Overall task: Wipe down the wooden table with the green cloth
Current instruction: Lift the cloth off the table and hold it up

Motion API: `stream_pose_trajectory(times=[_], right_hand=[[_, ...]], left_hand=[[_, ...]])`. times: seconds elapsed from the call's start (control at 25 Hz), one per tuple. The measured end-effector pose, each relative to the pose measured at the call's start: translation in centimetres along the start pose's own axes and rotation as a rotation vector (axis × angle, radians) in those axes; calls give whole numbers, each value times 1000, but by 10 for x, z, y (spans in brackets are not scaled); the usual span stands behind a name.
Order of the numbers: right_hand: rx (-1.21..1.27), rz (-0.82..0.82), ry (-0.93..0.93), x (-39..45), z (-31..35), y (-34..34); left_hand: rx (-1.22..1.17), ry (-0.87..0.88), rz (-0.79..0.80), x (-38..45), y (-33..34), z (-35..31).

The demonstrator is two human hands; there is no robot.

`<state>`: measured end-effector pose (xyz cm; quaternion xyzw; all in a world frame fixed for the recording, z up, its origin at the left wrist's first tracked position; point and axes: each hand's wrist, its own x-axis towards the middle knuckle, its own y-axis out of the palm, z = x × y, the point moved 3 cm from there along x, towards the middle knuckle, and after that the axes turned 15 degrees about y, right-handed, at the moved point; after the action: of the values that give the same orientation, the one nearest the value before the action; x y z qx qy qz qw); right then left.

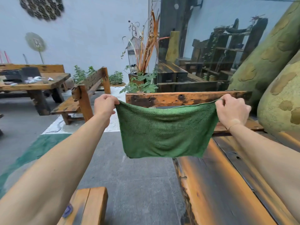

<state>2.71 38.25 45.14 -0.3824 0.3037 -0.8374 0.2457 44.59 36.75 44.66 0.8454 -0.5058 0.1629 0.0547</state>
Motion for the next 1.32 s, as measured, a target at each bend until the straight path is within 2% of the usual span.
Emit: stream_pose_trajectory(times=[0.32,0.64,0.92,1.16,1.32], right_hand=[[-74,-88,149,87,-5,91],[-277,-257,477,105,-30,125],[-451,-363,718,61,-63,91],[-566,-414,803,8,-70,53],[-610,-466,905,-35,-71,54]], left_hand=[[-145,47,176,140,141,65],[-332,89,617,249,311,129],[-433,67,883,226,422,135],[-460,38,986,183,468,131],[-464,19,1109,157,491,145]])
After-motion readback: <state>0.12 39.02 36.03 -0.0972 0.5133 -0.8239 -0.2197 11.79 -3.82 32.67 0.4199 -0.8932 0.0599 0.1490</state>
